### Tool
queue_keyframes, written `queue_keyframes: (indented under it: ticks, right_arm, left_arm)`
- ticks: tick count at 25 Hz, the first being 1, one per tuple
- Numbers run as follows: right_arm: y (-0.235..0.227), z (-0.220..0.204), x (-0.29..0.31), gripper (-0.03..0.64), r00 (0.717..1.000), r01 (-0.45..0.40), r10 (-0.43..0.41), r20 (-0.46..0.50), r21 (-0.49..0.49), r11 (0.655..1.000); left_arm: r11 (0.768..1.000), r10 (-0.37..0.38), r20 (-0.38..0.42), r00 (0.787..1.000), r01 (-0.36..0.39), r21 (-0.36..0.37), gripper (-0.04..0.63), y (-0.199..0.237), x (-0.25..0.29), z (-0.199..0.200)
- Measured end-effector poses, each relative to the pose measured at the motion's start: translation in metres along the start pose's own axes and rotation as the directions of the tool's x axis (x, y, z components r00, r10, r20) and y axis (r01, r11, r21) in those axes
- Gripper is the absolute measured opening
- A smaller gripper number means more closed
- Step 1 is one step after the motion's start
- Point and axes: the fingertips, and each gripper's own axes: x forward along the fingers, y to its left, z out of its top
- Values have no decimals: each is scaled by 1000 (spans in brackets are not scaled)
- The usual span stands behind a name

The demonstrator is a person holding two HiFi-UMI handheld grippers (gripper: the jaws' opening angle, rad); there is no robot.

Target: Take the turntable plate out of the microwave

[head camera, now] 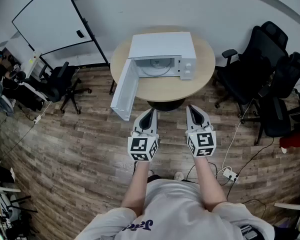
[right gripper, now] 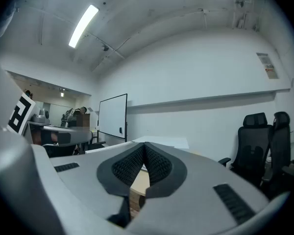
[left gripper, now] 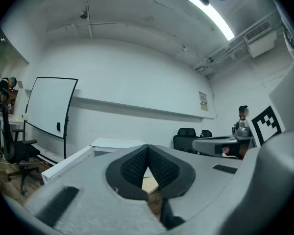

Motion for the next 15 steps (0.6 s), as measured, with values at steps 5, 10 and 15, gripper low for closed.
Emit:
queue_keyframes:
  ticks: [5,10,15]
  right_arm:
    - [20,8,5,15,1000,8,-8,-10,3,1000]
    - [53,4,17,18,1000,27,-27,-2,60,998]
    - [93,2,31,18,998,65,-65,7,62,996]
  left_arm:
    - [1000,-17,3,1000,17,-16,14,13,-10,8]
    - [998,-58,-4,998,58,-19,14,41,-19,10]
    - [995,-98,-10,995,97,-16,14,75,-33,9]
